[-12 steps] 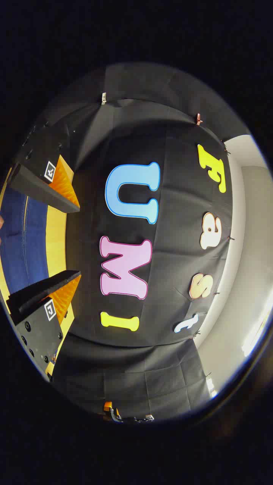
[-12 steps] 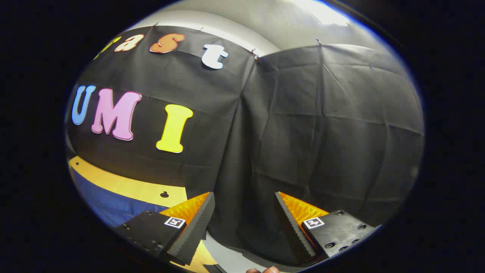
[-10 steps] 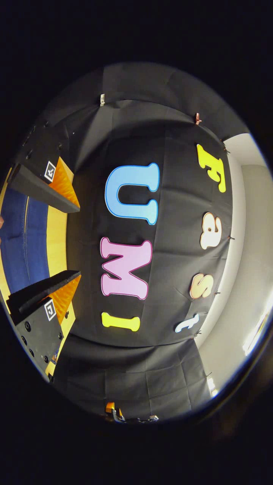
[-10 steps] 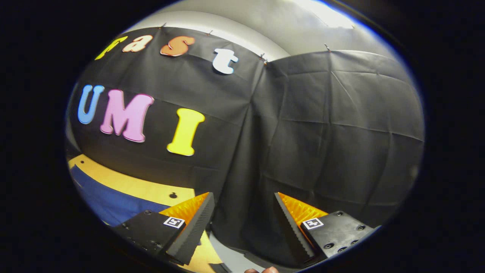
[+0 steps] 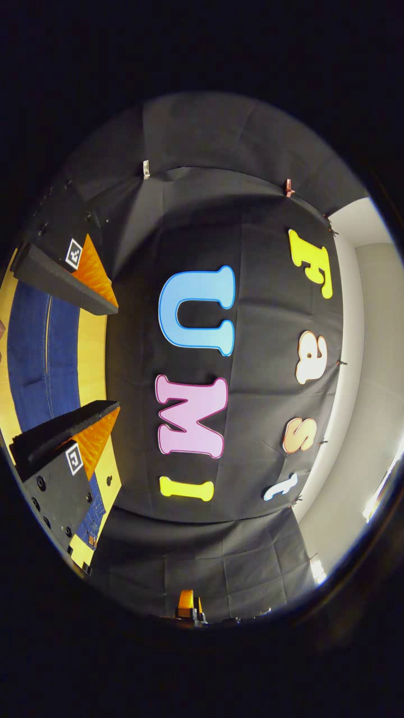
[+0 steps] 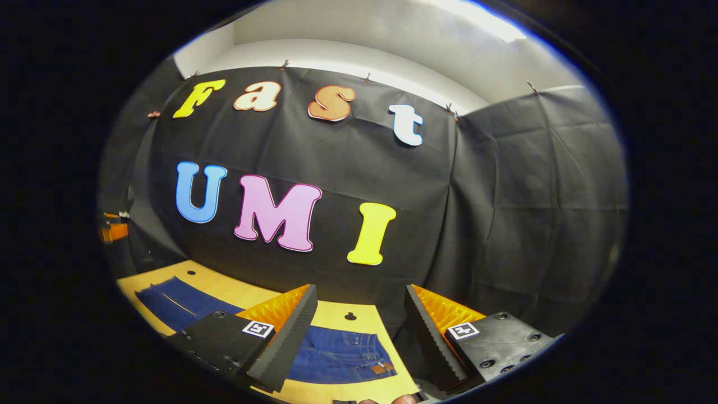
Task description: Grasp the waist and the cuffs of the jeans and fold them to make the two legs overlap; first hold the waist and fold one-third of the jeans toward the cuffs, then hold the cuffs and fold the remaining one-third in the same direction to finish folding.
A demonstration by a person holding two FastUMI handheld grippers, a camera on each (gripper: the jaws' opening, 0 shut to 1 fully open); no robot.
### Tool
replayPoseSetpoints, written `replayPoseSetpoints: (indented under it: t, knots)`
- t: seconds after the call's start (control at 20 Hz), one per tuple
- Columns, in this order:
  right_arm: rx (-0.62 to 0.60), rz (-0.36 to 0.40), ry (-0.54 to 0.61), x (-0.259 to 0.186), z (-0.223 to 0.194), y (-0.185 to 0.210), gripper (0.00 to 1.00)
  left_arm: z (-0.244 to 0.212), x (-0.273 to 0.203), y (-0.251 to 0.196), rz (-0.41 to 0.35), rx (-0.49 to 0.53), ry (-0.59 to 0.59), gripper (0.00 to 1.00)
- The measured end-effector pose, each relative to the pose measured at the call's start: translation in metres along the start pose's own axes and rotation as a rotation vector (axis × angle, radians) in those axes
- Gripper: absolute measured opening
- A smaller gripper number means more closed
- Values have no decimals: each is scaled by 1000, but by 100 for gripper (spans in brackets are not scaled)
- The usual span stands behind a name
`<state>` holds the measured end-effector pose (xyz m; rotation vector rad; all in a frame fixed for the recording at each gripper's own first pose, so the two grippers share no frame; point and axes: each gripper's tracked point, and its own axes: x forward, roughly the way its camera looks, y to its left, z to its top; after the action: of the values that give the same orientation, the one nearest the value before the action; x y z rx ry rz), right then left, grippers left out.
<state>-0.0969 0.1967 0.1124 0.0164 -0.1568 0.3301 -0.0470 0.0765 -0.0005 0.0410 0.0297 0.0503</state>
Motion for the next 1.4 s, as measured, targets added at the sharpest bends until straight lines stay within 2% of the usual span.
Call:
replayPoseSetpoints:
  t: [0.1,0.2,0.25,0.35,0.5,0.75,0.9,1.0,1.1,1.2,1.4]
  knots:
    - [-94,-16,6,4,-6,2,94,-16,-5,21,16,21,30,96]
    - [-115,0,41,-2,-17,13,98,-28,-12,36,16,33,54,96]
    - [-116,12,43,-4,-16,19,96,-31,-14,40,1,40,59,96]
    - [-138,33,77,-5,-29,26,96,-47,-18,43,-37,76,88,96]
    - [-213,64,157,-7,-61,27,96,-68,-23,43,-125,183,135,96]
    - [-291,112,217,1,-88,31,96,-106,-26,51,-236,335,217,98]
    - [-421,185,277,8,-122,37,96,-127,-19,50,-371,522,228,98]
    - [-505,248,312,12,-146,43,96,-156,-9,57,-462,626,281,98]
    - [-590,299,347,13,-173,45,96,-190,-7,65,-547,695,354,98]
    - [-666,355,384,19,-200,49,96,-224,-7,75,-644,805,432,98]
    - [-781,493,463,34,-255,61,96,-292,-14,119,-797,1003,643,98]
